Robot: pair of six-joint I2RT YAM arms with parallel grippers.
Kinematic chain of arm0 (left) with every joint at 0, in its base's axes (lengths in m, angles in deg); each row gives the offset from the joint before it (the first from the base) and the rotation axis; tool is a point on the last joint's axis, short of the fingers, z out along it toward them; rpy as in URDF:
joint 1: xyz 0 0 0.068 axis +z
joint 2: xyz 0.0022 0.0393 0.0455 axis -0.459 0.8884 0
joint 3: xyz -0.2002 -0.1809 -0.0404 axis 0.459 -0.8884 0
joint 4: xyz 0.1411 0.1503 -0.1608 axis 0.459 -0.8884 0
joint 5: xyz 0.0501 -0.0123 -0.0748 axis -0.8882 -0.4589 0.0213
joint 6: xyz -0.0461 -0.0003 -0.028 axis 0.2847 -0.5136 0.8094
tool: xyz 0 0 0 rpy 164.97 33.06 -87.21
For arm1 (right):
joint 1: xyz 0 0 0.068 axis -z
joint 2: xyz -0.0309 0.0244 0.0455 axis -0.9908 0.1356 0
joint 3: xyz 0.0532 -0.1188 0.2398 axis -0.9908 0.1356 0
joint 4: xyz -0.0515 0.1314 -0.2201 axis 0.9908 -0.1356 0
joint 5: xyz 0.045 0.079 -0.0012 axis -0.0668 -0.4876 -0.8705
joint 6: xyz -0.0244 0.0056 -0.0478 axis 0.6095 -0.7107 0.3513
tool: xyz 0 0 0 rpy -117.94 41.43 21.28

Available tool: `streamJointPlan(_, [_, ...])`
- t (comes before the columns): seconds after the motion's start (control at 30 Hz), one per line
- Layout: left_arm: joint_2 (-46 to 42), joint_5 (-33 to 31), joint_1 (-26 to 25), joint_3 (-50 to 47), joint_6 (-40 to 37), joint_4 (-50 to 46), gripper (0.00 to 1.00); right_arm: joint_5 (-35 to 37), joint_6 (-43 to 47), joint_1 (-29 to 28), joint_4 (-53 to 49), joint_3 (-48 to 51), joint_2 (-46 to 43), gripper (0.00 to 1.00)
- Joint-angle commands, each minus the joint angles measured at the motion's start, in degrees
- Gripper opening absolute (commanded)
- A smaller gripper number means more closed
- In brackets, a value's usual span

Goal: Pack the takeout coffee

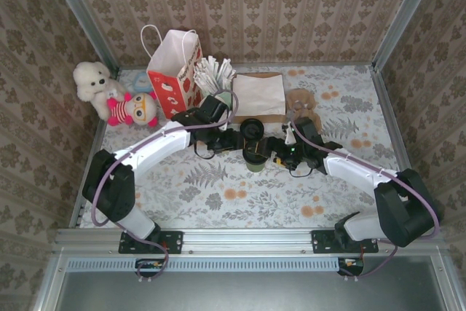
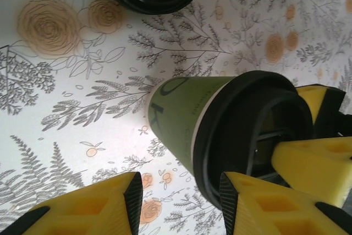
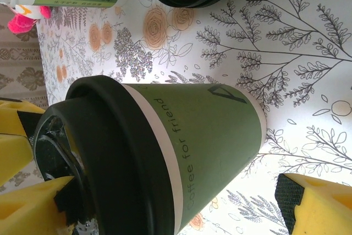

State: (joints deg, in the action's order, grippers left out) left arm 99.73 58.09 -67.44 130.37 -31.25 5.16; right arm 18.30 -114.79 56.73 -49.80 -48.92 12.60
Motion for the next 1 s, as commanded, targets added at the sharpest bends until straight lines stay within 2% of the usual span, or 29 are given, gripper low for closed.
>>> streamJointPlan(0.0, [1.6,3.1,0.0,-0.4,0.9,1.8,0.44,0.4,-0.3,-0.5,-1.6,-0.4,1.4,0.93])
streamJointPlan(0.57, [5.3,4.4,0.0,-3.4,1.9,3.3,0.42,1.6,-0.9,-0.9,-2.6,0.4,1.4,0.93])
streamJointPlan(0.73, [7.0,3.8,0.0,-5.4,1.6,3.0,0.41,2.2,-1.4,-1.0,-3.9,1.2,4.0,0.92])
streamJointPlan(0.83, [7.5,2.8,0.0,-3.4,-0.2,-0.1,0.39,1.4,-2.1,-1.0,-2.7,1.6,3.7,0.92])
streamJointPlan(0.97, [4.4,1.7,0.3,0.5,-2.1,-2.6,0.44,1.6,-1.1,-1.1,-3.4,-0.8,2.2,0.92])
